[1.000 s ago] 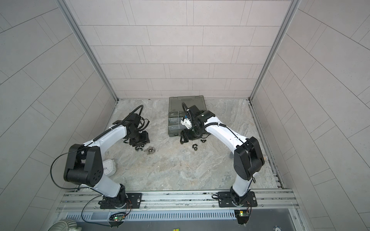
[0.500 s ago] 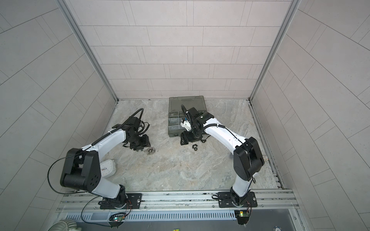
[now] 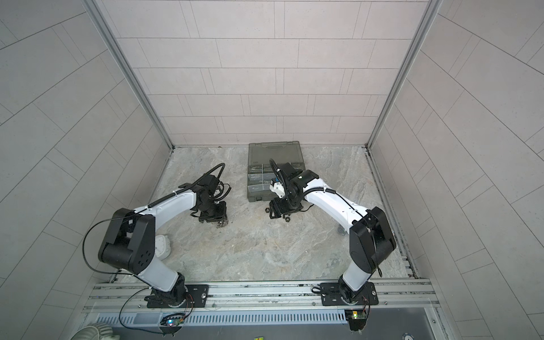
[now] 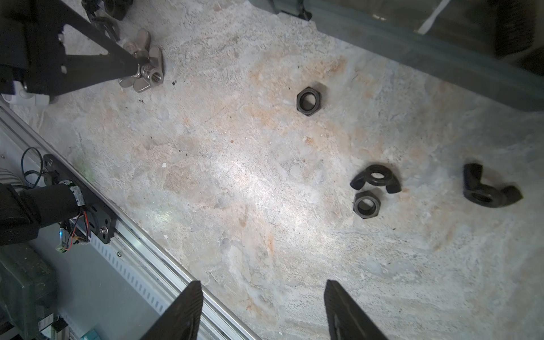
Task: Sort the screws and nuts into containers
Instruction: 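Move the left gripper back to the nut cluster and grasp a silver wing nut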
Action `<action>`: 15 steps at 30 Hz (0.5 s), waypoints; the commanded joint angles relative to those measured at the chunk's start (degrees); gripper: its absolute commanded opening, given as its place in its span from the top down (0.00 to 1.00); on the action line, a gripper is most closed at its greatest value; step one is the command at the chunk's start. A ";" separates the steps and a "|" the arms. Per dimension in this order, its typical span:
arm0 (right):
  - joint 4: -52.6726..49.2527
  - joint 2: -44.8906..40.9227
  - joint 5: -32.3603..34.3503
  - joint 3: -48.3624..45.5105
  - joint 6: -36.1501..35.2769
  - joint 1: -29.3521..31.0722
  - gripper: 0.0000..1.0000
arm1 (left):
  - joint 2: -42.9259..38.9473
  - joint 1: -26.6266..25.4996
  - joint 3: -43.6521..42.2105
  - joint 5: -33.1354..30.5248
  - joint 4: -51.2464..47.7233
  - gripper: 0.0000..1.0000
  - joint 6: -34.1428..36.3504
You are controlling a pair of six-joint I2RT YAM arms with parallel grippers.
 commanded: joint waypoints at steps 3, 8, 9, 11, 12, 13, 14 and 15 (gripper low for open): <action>-1.44 -4.23 2.19 -2.44 -0.23 -0.03 0.33 | 2.03 -0.55 1.43 -1.82 0.22 0.70 1.54; -2.13 -6.13 3.27 -3.80 -0.14 -0.40 0.33 | 3.58 -0.67 2.95 -2.68 0.39 0.71 2.33; -2.41 -6.36 3.70 -4.00 -0.17 -0.49 0.33 | 3.93 -0.73 3.46 -2.86 0.16 0.71 2.71; -2.64 -6.89 3.94 -4.47 -0.15 -0.68 0.33 | 4.92 -0.80 4.26 -3.31 -0.32 0.74 3.42; -2.60 -7.14 3.93 -4.75 -0.09 -0.76 0.33 | 5.39 -0.78 4.58 -3.21 -0.54 0.75 3.67; -2.66 -7.37 3.96 -4.96 -0.08 -0.90 0.33 | 5.93 -0.78 4.88 -3.29 -0.84 0.78 3.93; -2.81 -7.62 3.96 -5.07 -0.08 -1.08 0.33 | 6.32 -0.78 5.03 -3.09 -1.08 0.79 4.16; -2.93 -7.80 4.08 -5.15 -0.16 -1.25 0.33 | 6.49 -0.82 4.91 -2.90 -1.12 0.80 4.27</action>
